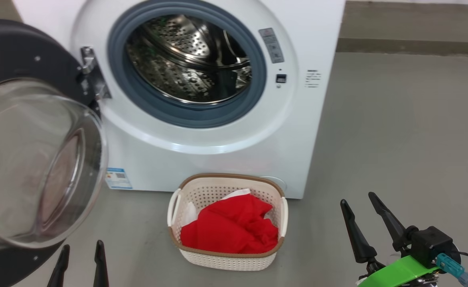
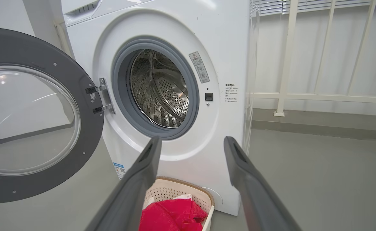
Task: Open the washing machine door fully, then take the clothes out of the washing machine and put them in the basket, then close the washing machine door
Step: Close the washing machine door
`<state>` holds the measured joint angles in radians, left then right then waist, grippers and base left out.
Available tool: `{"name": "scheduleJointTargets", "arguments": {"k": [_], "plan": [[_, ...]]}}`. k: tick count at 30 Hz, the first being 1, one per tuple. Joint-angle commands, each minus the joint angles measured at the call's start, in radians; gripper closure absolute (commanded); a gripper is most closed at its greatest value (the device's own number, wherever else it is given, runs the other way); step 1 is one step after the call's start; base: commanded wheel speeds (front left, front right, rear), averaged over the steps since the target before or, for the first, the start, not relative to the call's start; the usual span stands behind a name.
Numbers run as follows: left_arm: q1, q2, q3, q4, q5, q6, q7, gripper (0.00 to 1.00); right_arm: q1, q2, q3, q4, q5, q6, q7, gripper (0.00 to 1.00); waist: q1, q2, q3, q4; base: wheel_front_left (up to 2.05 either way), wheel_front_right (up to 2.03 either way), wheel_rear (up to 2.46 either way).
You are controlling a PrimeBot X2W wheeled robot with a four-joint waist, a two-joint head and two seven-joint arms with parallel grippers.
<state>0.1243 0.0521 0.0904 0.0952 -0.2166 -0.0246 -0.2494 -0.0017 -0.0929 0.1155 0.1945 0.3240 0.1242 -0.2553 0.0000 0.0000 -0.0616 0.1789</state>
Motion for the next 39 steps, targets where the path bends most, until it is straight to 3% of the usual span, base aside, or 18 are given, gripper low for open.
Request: {"name": "scheduleJointTargets", "arguments": {"k": [1,26,39], "plan": [[-0.020,0.017,0.030,-0.034,0.010,0.009,-0.008,0.00,-0.022,-0.009,0.026,-0.027,0.010,0.007,-0.006,0.00,0.0000,0.0000,-0.007,0.045,0.00,0.00,0.00],[0.002,0.049,0.029,-0.099,0.017,0.047,0.024,0.00,-0.064,-0.001,0.110,-0.010,0.028,0.007,-0.006,0.00,0.0000,0.0000,-0.014,0.283,0.00,0.00,0.00],[0.022,0.049,0.048,-0.115,0.000,0.070,0.016,0.00,-0.089,-0.003,0.121,-0.002,0.032,0.007,-0.006,0.00,0.0000,0.0000,-0.003,0.294,0.00,0.00,0.00]]}}
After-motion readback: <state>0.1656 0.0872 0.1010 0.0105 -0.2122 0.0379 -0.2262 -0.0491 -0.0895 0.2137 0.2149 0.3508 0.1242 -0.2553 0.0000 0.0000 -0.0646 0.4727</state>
